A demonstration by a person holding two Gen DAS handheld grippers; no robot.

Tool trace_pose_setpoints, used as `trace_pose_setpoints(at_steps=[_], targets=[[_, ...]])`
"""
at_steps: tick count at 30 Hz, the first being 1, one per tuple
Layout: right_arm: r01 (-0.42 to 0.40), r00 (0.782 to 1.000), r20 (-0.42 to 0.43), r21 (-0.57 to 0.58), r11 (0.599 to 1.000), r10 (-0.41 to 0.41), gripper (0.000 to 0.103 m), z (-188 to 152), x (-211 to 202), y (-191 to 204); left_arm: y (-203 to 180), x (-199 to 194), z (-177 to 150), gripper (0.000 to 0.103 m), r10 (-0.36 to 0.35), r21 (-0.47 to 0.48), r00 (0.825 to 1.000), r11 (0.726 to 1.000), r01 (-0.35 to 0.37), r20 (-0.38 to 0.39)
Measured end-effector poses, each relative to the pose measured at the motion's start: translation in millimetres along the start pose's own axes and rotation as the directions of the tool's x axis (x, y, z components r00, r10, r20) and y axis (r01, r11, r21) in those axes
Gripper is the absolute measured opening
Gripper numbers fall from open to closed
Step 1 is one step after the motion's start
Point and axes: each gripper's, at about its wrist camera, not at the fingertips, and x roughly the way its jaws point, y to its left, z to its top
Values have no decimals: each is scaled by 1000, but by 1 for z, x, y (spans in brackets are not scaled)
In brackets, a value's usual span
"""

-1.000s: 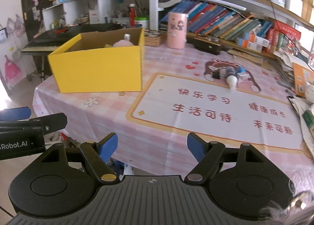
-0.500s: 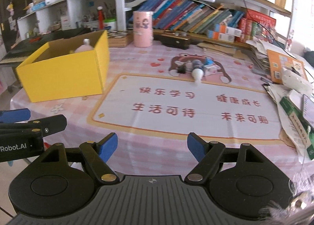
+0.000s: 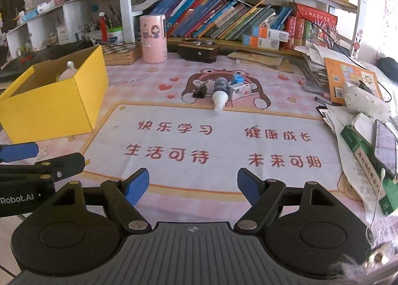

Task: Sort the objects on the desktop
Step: 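Move both open tools toward the blue-capped bottle and black binder clip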

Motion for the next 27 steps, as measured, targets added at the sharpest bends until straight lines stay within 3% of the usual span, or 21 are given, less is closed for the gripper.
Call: trace_pose_setpoints(at_steps=[27], targets=[[-59,997,-41,-22,998,58,77,55,70,-89,-69,74,40,88,38,-31,999,999,-39,-34]])
